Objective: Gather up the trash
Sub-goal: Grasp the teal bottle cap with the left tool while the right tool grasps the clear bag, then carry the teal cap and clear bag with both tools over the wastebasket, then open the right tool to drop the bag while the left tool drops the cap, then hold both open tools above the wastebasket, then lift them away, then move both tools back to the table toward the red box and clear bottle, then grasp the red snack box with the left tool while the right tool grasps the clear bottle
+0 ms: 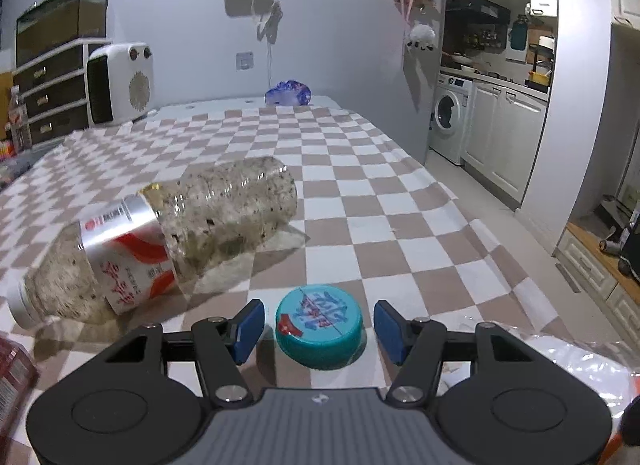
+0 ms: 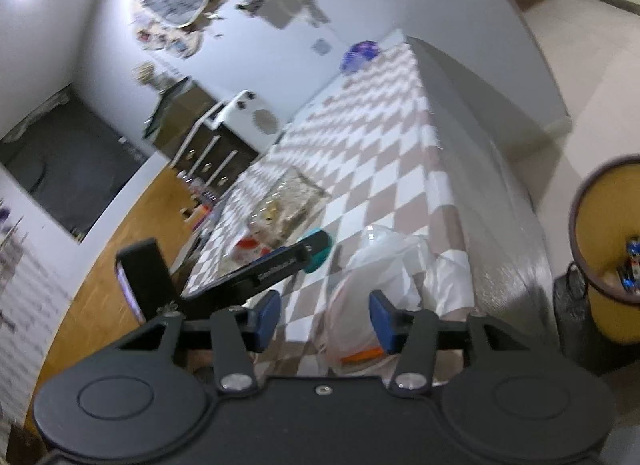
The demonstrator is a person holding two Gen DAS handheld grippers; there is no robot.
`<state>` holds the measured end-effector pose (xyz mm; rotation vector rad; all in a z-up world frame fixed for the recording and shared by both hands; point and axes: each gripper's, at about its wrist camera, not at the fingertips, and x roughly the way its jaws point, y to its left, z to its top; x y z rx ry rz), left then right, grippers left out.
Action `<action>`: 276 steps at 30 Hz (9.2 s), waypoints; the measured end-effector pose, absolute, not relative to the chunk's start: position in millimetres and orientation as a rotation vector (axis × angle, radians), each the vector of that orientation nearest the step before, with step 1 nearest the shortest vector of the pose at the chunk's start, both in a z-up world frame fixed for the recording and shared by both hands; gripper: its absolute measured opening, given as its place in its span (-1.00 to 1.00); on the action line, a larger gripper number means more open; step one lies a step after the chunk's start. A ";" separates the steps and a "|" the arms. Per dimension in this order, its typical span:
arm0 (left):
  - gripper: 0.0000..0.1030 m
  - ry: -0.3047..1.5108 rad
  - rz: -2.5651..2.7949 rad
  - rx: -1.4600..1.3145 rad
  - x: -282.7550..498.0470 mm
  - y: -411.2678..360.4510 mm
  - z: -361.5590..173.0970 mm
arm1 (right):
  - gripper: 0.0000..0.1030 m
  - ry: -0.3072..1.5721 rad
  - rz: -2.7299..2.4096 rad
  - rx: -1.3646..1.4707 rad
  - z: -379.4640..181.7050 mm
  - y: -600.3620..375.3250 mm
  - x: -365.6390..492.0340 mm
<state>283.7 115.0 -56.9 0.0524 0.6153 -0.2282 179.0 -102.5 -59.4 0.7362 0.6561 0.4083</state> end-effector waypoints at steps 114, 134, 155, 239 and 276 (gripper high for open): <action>-0.05 1.178 -0.422 0.257 380.5 -209.1 -193.2 | -0.88 1.086 0.056 0.241 -179.0 -353.5 310.5; -0.03 1.219 -0.431 0.336 384.7 -215.4 -221.9 | -0.82 1.170 0.077 0.224 -210.1 -342.5 349.5; 0.62 1.298 -0.341 0.205 375.3 -193.8 -219.9 | -0.31 1.160 0.042 0.241 -203.6 -349.9 330.7; 1.00 0.490 -0.188 -0.099 131.5 19.6 31.9 | 1.00 0.431 0.042 0.121 9.7 -262.8 96.2; 1.00 0.476 0.072 -0.076 202.4 291.9 -35.7 | 1.00 0.482 0.394 0.064 33.6 67.6 212.3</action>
